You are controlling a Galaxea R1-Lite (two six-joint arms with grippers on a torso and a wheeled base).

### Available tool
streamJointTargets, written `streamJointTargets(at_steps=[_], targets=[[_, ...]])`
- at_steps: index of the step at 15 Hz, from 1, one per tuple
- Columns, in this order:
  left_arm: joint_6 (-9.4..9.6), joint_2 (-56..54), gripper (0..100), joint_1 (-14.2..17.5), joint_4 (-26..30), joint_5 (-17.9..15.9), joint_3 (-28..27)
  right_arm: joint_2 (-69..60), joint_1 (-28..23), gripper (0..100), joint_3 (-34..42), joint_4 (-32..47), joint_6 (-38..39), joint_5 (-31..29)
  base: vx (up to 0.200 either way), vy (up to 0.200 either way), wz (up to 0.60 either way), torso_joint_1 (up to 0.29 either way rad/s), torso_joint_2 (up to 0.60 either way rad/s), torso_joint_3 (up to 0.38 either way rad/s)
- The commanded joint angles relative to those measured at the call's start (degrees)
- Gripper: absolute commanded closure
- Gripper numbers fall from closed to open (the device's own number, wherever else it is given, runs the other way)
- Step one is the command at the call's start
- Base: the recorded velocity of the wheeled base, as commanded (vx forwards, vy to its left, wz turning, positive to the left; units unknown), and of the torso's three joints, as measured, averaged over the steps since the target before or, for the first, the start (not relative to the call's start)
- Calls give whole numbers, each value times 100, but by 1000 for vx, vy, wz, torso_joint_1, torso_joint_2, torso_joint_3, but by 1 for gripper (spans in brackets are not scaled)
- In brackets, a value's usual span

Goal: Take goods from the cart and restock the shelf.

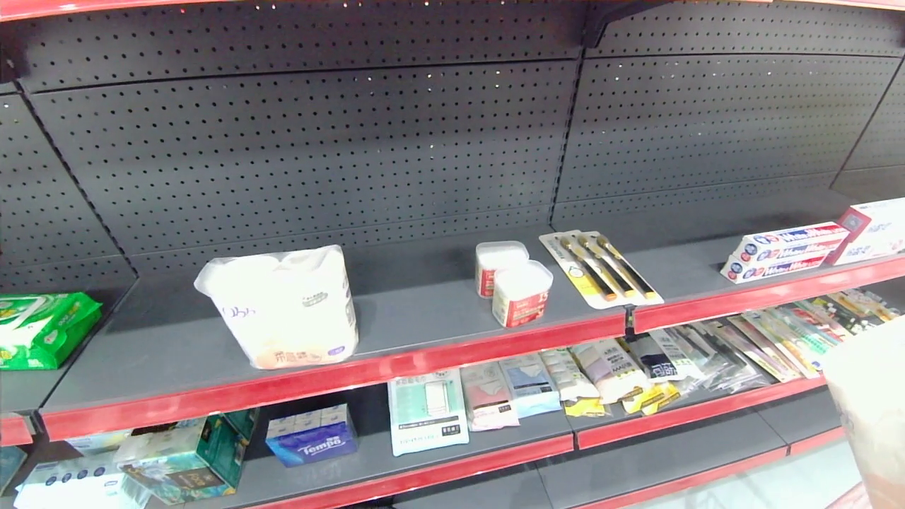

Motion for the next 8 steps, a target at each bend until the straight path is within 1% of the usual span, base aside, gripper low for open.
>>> streamJointTargets(at_steps=[1,3,5,7,8], targets=[[1,21,0,0,-20,9,16,49,41,100,-87,13,-84,25,0,0,0,0,0,0],[1,21,0,8,-47,9,16,137,24,100,-78,-31,-392,16,0,0,0,0,0,0],[19,56,0,8,-47,35,16,199,24,100,-87,-40,-471,7,0,0,0,0,0,0],[72,74,0,44,-47,176,16,216,15,100,-166,-58,-515,7,0,0,0,0,0,0],[72,56,0,44,-47,334,25,243,15,100,-228,-58,-524,16,0,0,600,-2,2,-2]])
